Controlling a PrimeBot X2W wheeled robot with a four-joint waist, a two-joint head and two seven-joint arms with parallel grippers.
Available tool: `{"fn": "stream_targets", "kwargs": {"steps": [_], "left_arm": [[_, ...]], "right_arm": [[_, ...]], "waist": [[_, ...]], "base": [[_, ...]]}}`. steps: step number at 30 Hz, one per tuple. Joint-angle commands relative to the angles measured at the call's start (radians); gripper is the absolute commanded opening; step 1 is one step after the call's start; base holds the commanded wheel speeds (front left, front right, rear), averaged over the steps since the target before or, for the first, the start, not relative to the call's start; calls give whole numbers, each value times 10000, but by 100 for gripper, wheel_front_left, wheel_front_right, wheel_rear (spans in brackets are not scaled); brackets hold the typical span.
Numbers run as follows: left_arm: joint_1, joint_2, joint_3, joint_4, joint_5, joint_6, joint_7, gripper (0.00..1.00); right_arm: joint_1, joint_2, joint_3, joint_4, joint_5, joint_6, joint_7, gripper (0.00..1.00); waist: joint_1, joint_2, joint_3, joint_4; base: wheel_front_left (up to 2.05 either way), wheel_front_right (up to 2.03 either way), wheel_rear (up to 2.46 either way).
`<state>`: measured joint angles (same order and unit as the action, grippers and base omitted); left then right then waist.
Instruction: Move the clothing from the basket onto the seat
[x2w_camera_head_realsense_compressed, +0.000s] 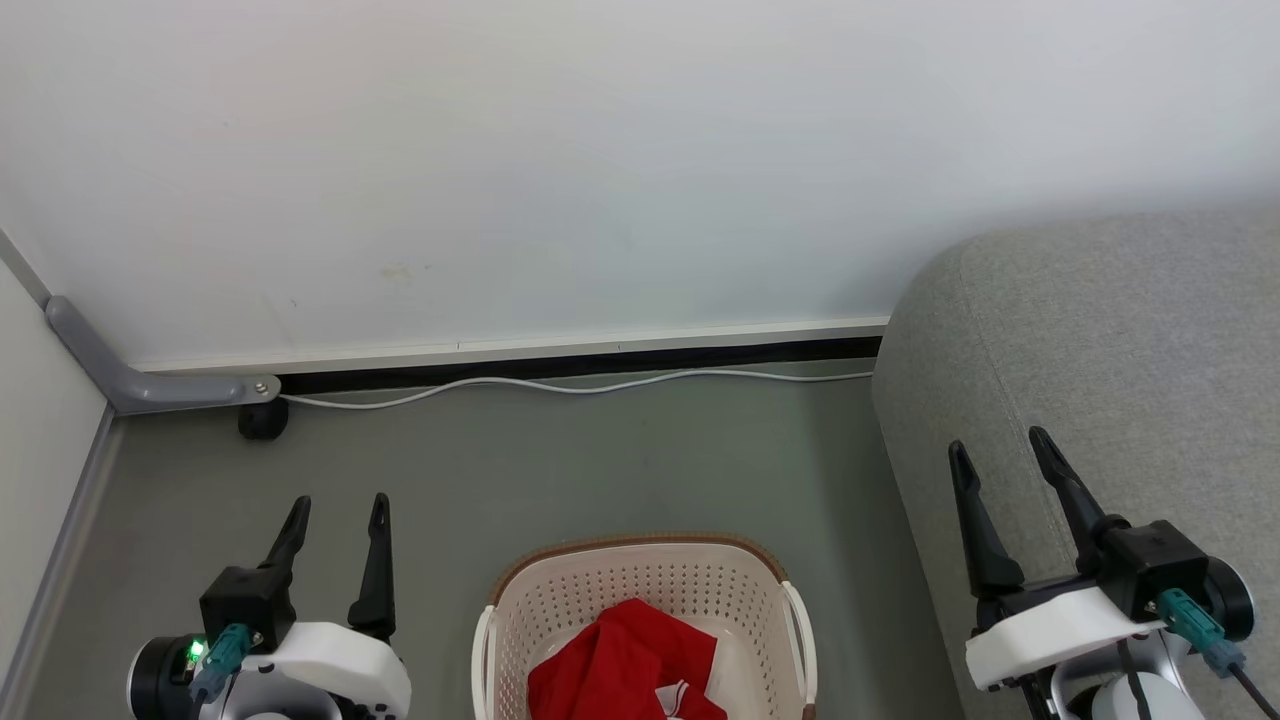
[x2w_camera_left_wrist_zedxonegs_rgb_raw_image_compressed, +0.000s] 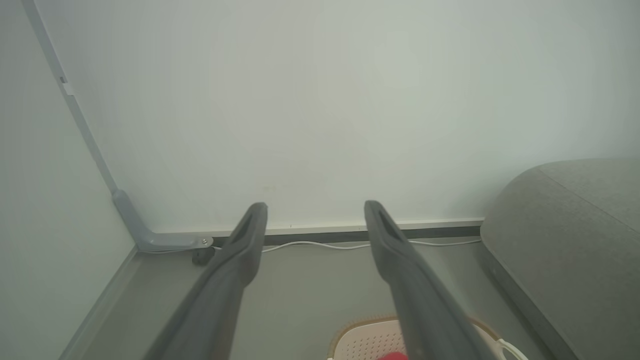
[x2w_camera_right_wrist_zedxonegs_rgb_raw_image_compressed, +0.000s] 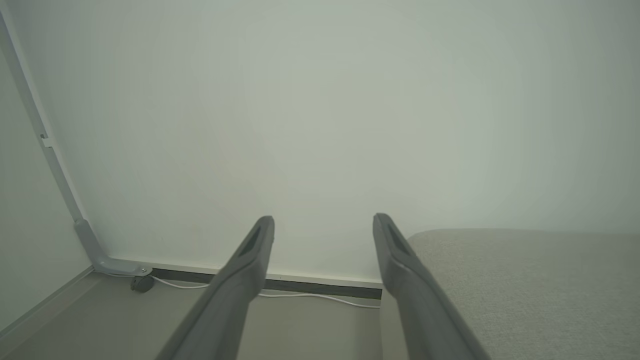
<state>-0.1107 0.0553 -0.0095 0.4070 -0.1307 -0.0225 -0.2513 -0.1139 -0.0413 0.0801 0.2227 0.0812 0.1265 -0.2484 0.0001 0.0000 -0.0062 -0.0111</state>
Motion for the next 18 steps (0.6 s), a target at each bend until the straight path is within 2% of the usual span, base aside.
{"fn": "stream_targets", "kwargs": {"steps": [1,18], "left_arm": [[-560,140,367,-154,-118,-78,-105,100],[-722,54,202,628,-68,-319,-105,100]], "right_arm": [[-367,-89,202,-155,120,42,-134,100],[-361,-89,334,-5,77,42,-134,100]], "waist": [[0,0,-5,-2],[0,0,335,-50]], "base": [[0,0,0],[0,0,0]]}}
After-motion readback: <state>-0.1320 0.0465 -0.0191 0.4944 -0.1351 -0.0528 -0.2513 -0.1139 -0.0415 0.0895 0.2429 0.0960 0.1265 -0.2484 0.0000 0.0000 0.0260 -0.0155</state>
